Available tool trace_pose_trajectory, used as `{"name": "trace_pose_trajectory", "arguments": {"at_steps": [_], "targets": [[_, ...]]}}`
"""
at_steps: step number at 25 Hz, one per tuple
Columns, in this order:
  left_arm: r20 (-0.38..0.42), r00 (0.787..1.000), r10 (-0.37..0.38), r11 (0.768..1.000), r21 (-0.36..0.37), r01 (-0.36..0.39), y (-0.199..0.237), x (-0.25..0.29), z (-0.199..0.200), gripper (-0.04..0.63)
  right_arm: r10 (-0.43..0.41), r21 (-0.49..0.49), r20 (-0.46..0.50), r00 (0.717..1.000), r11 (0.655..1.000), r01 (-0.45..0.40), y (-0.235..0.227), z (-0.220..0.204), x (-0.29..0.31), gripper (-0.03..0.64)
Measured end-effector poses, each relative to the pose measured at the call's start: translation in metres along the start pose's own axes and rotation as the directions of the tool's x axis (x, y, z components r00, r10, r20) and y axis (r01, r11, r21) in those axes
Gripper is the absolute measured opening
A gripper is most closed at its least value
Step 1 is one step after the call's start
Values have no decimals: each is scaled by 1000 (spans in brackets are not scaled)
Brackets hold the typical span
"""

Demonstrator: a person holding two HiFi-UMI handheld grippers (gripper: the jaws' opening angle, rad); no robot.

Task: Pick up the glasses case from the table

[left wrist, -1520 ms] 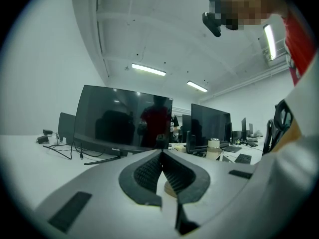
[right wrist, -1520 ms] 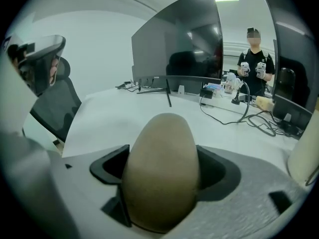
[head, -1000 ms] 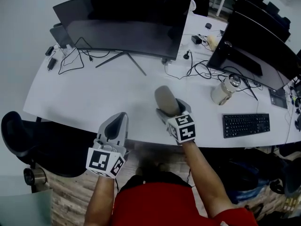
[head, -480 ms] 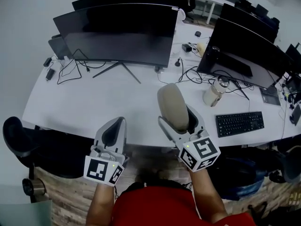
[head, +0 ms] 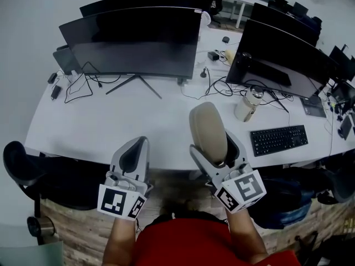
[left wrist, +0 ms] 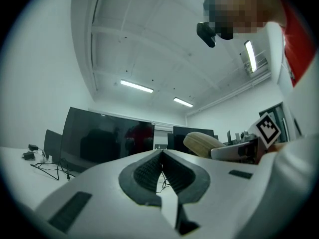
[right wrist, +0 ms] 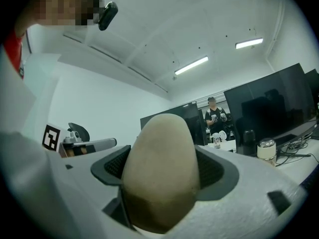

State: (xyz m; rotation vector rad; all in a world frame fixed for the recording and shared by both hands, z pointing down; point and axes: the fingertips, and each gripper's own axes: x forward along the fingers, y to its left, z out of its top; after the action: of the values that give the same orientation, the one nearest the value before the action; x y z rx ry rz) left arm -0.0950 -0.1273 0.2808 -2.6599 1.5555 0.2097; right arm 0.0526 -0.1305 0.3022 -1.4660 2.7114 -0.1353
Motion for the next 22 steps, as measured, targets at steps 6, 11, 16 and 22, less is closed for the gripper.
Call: {"name": "trace_pose_trajectory", "arguments": {"at_steps": [6,11,16,22], "targets": [[3,1000,-5,1000,-3,5,-1,-1,1,11,-6,-17,-12,1000,1000,6,3,-4,0,387],[-1,1000,-2,1000,-9,2,1,-3,-1,9,-9,-21,-21,1000,1000,8,3,-6,2,387],[-6,1000,-2,1000,-12,2,1,-3,-5,11,-12,-19,-31,999,1000,12,2,-11,2,387],[-6,1000,-6,1000,-11,6,-3,-2,-4,11,-14,-17,-33,999,1000,14,1,-11,0,387]]}}
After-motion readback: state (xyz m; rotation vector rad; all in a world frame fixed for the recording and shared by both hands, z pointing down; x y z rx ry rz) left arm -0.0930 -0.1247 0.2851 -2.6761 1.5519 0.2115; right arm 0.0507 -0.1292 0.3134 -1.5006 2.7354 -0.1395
